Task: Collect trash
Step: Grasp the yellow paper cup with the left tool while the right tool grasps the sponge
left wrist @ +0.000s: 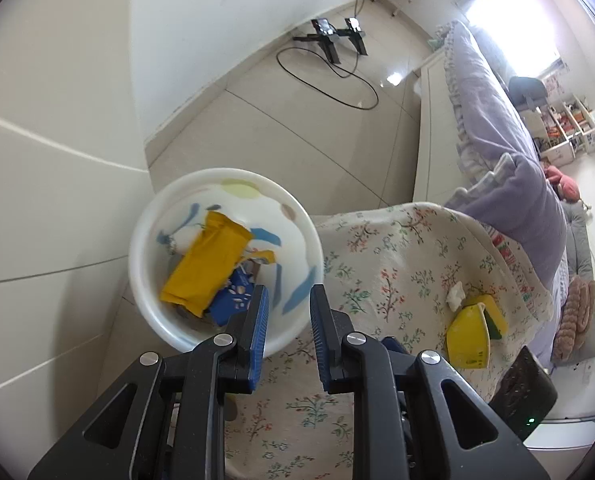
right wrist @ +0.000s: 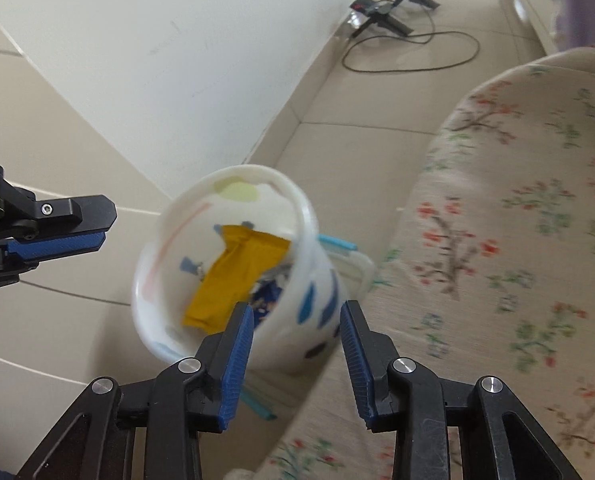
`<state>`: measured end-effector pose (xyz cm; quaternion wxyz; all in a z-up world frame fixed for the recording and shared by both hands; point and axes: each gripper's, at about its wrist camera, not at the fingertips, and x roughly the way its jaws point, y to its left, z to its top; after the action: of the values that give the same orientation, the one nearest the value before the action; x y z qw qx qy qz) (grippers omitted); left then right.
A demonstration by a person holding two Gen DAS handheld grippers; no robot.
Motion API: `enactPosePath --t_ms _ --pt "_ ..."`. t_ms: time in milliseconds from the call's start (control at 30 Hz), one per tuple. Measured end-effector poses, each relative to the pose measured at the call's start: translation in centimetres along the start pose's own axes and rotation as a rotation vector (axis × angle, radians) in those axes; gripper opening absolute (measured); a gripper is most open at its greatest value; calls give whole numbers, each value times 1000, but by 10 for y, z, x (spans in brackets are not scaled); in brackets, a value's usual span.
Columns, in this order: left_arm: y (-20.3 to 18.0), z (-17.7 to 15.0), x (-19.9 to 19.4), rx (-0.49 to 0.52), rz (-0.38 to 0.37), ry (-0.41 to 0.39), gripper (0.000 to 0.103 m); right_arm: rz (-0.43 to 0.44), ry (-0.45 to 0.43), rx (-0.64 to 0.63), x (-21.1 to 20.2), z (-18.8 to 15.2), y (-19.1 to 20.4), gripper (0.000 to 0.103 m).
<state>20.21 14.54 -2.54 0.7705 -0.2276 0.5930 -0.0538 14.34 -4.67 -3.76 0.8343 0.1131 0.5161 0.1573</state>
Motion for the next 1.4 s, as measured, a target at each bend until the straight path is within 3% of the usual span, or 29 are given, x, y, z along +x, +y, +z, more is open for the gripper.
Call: enactPosePath --t_ms 500,600,667,833,900,1000,1167,1300,1400 --pt "-108 -23 45 191 -10 87 32 -154 -95 29 -119 12 -96 44" --pt "-126 -26 54 221 6 95 37 -212 -106 -3 -142 16 -116 49" --pt "-139 -29 62 250 19 104 38 -257 -115 -30 -155 18 -132 59" --pt "-165 -38 78 338 55 120 38 -394 -90 -114 -163 15 -179 61" --pt "-174 -42 85 364 60 127 39 -391 -83 -90 -161 12 -198 62" --pt "-188 -48 92 377 23 143 39 -400 -76 -77 -159 13 -216 61" --pt "-217 -62 103 367 -105 184 40 -450 -23 -156 -150 14 -221 62" --pt "-244 -75 116 379 -142 187 51 -482 16 -209 -147 6 -221 62" --pt "-260 -82 129 386 -173 215 52 -478 35 -228 -146 0 -221 62"
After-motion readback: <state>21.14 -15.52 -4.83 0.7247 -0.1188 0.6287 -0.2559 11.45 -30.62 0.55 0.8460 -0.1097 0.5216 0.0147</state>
